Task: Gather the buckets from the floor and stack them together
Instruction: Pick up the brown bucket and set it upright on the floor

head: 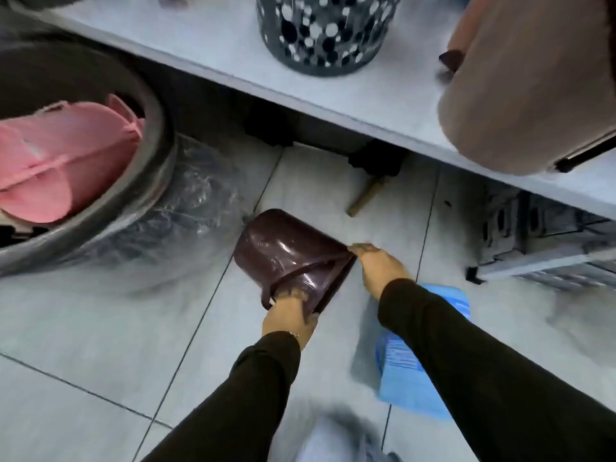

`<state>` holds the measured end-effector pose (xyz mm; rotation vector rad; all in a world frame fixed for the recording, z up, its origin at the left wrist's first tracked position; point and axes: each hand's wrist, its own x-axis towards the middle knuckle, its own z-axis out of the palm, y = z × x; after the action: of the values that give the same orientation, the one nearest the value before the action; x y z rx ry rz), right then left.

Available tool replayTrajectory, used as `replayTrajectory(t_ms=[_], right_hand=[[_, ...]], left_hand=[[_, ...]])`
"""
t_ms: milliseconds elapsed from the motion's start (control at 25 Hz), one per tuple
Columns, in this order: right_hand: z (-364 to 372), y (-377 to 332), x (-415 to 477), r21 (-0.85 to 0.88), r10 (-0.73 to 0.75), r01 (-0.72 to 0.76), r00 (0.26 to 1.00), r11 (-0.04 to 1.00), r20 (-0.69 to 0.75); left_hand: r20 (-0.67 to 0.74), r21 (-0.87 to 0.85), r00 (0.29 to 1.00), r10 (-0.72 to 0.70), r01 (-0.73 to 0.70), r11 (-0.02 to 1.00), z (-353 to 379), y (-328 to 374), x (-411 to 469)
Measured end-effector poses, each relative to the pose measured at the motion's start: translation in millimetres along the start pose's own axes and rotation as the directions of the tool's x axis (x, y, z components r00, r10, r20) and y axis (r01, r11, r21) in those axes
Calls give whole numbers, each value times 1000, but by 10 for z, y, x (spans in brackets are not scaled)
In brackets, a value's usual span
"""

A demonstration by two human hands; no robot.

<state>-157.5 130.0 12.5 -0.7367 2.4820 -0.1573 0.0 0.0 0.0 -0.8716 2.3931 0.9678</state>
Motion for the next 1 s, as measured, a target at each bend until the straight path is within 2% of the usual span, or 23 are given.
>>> replayTrajectory(t_ms=[160, 320, 360, 440, 520, 560, 640, 680, 760, 880, 1000], right_hand=[[344, 4, 398, 25, 15, -14, 998, 1000, -67], [339, 1, 422, -100, -44, 28, 986, 995, -163], [280, -13, 458, -91, -49, 32, 980, 995, -193], [121, -86, 508, 43, -6, 17, 970, 999, -243], [10, -167, 504, 161, 74, -32, 962, 986, -264], [-5, -185, 485, 183, 128, -85, 963, 979, -238], [91, -168, 438, 179, 246, -219, 959, 959, -142], [191, -155, 405, 208, 306, -283, 948, 936, -90], [400, -159, 351, 364, 388, -362, 922, 858, 1], [629, -282, 259, 540, 426, -341, 904, 770, -37], [768, -491, 156, 668, 484, -277, 863, 691, -143]], left_hand=[[12, 26, 1000, 9, -9, 1000, 360, -136, 355], [-84, -47, 989, 122, -126, 991, 339, -247, 374], [-125, -61, 979, 164, -172, 983, 251, -261, 377], [-165, -147, 966, 201, -225, 963, 5, -301, 426], [-151, -397, 982, 111, -163, 903, -315, -318, 489], [-100, -559, 994, 41, -90, 824, -476, -318, 524], [62, -808, 997, -49, 79, 583, -720, -306, 592], [122, -858, 990, -68, 140, 494, -775, -326, 617], [177, -897, 980, -87, 197, 395, -796, -427, 685], [190, -896, 975, -119, 222, 384, -792, -592, 802], [228, -869, 924, -307, 336, 364, -788, -714, 872]])
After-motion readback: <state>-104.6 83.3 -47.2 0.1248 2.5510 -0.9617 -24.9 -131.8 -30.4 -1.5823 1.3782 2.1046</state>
